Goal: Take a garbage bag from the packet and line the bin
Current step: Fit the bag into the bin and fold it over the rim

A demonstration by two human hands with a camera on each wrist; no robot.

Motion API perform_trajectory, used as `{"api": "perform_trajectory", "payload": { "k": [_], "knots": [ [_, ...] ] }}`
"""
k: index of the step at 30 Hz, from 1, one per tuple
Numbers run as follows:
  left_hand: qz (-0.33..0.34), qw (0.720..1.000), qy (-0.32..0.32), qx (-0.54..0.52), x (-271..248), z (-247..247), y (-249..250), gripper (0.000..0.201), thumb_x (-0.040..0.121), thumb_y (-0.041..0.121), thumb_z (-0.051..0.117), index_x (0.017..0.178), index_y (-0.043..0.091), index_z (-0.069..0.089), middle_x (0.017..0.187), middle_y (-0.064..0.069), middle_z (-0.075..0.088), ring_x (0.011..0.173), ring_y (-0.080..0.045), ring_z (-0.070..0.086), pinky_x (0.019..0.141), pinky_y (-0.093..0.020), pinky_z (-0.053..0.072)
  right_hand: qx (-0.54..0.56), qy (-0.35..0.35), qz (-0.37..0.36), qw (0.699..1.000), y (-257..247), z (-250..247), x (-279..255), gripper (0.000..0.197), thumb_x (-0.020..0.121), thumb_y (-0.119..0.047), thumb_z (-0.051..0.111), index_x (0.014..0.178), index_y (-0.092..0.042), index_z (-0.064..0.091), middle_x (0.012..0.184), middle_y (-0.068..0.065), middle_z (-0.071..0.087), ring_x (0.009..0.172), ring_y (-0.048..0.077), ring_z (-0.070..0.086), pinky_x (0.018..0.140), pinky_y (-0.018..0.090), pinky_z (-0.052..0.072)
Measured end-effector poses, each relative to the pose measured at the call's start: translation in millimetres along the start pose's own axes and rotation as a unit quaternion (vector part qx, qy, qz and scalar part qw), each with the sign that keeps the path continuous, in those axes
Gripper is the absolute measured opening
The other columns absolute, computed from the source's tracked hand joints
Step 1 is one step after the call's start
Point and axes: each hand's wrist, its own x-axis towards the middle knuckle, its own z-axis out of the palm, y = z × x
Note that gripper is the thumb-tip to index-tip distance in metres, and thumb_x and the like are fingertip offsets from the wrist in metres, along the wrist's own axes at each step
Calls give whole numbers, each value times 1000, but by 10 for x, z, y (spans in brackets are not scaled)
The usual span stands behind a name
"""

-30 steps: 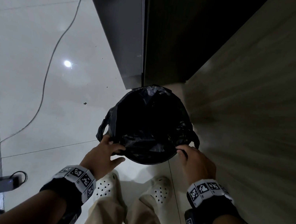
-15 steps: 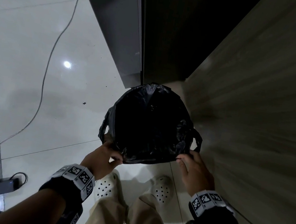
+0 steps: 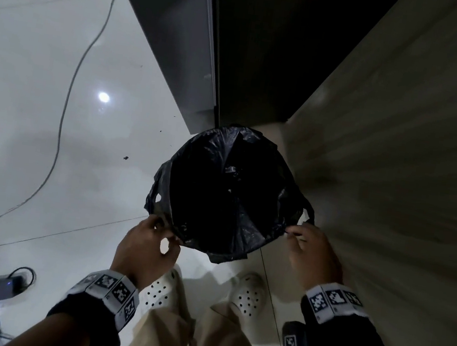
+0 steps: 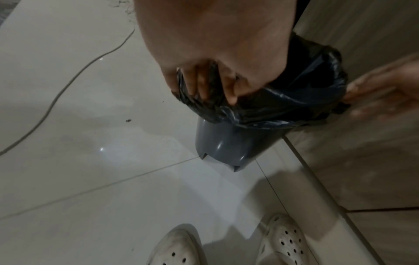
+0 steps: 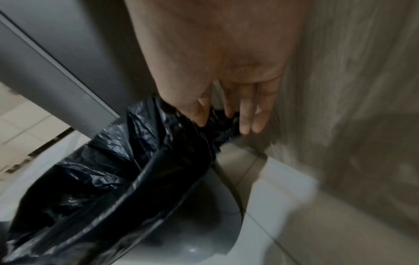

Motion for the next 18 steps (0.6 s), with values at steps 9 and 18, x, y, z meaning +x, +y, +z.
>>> {"api": "perform_trajectory", "payload": {
  "k": [9,18],
  "knots": [
    [191,972,16,137,527,-181,658,48,85,38,38,125,20,58,127,-12,59,127,-34,49,107,-49,39,-267,44,-323,907,-562,-105,165,33,78,-22,69,111,-23,67,127,4,62,119,25,58,93,44,49],
    [22,894,-332,299,654,96,652,48,97,39,33,126,8,55,133,-14,57,125,-32,50,106,-44,34,-540,-125,-275,786,-671,-27,420,48,91,-45,41,130,-24,56,132,5,55,131,23,38,119,52,1]
  ]
}}
